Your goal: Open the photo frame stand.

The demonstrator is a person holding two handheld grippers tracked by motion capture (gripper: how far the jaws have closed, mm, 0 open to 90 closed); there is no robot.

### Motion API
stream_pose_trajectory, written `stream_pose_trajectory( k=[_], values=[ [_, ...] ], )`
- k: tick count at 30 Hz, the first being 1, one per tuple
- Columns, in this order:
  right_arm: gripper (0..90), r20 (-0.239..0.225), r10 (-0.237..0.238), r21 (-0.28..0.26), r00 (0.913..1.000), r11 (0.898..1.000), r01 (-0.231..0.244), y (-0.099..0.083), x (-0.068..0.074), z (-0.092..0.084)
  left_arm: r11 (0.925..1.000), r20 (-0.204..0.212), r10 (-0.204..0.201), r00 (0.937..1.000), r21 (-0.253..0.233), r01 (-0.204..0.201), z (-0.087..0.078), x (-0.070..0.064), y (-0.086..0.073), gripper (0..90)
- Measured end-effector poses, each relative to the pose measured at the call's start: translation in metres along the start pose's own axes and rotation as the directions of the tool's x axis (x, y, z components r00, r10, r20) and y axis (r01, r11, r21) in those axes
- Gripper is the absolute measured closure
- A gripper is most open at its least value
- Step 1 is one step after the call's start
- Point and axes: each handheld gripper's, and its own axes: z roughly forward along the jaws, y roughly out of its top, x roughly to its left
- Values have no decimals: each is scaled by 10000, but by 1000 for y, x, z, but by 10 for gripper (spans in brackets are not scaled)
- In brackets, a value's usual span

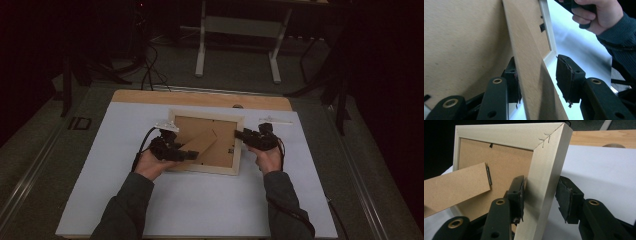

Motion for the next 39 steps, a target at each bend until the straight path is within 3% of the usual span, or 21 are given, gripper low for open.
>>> stream_pose_trajectory(
  k=[4, 15, 39],
  values=[
    [589, 13, -97, -35, 10000, 9999, 97, 1, 2, -1, 9997, -224, -111, 9997, 204, 116, 0, 1, 1, 616],
    [591, 60, -271, -63, 9996, 9996, 271, 2, 5, -2, 9982, -279, 85, 9996, 592, -69, 1, 0, 3, 667],
    [613, 376, -708, -364, 9968, 9967, 721, 14, 8, -14, 9977, -869, 483, 9950, 515, -439, 8, -4, 6, 735]
  ],
)
